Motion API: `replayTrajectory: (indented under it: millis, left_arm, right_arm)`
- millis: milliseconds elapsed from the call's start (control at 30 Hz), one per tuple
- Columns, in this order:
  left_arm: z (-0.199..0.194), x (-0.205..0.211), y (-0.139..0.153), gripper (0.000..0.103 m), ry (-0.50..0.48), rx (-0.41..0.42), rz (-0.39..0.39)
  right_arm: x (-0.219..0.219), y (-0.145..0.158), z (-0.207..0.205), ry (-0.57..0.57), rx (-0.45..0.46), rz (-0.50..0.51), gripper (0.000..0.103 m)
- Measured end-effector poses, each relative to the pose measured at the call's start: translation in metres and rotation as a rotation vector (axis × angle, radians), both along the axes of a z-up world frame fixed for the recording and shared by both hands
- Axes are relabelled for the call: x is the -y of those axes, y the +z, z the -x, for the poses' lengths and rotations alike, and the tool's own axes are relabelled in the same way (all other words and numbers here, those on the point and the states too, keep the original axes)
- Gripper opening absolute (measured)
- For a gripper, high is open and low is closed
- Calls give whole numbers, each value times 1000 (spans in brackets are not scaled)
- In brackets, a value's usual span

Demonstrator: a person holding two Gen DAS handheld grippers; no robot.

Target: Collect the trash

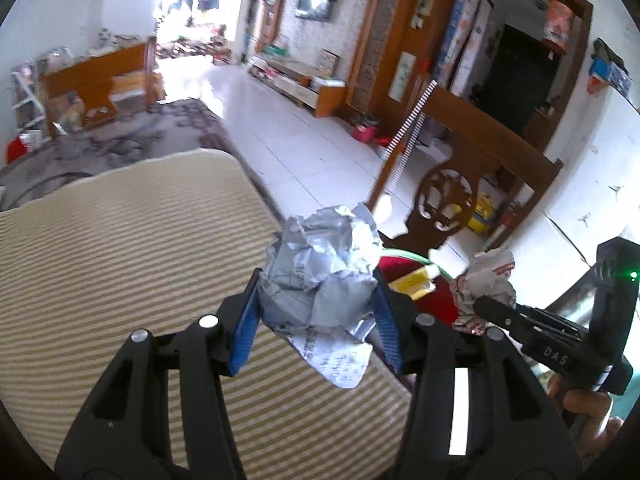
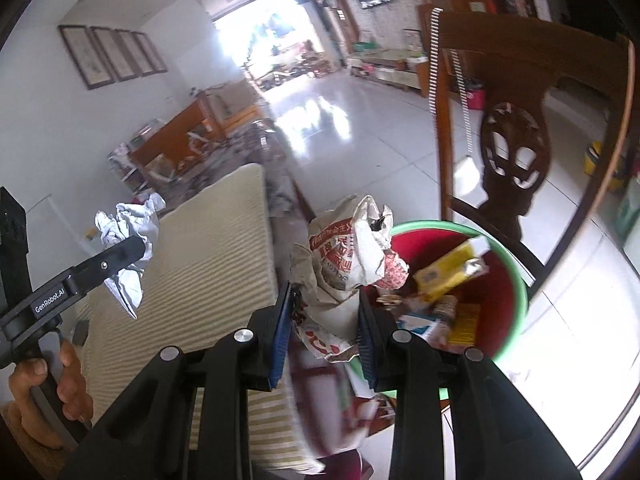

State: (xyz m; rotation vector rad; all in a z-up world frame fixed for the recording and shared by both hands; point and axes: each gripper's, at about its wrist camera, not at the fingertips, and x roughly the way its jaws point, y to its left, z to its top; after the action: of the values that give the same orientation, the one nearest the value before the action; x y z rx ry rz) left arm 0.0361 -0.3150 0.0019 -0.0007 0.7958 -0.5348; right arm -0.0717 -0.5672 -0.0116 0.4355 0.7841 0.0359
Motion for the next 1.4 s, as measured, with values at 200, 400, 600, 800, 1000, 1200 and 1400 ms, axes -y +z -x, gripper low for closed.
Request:
replayTrajectory:
  millis: [200, 400, 600, 800, 1000, 1200, 1400]
  left_arm:
    - [-17, 32, -15, 50, -63, -59, 20]
    - [-19, 62, -19, 50, -126, -49, -3]
    - [-22, 73, -29, 50, -150, -76, 0]
    - [-25, 81, -39, 50, -160, -97, -9]
    - [-28, 83, -38, 72, -141, -84, -2]
    - [-22, 61, -26, 85, -106, -49, 30]
    - [-5, 2, 1, 98, 53, 54, 83]
  right_arm:
    - [23, -16, -4, -61, -26, -16, 29]
    - [36, -26, -10, -97, -41, -21, 29]
    - [42, -34, -15, -110, -62, -15, 30]
    - [45, -44, -17, -122, -80, -19, 30]
    - [48, -51, -23, -127, -76, -11, 48]
    - [44, -43, -20, -170, -67, 27, 66]
    - [9, 5, -8, -144, 81, 103, 70]
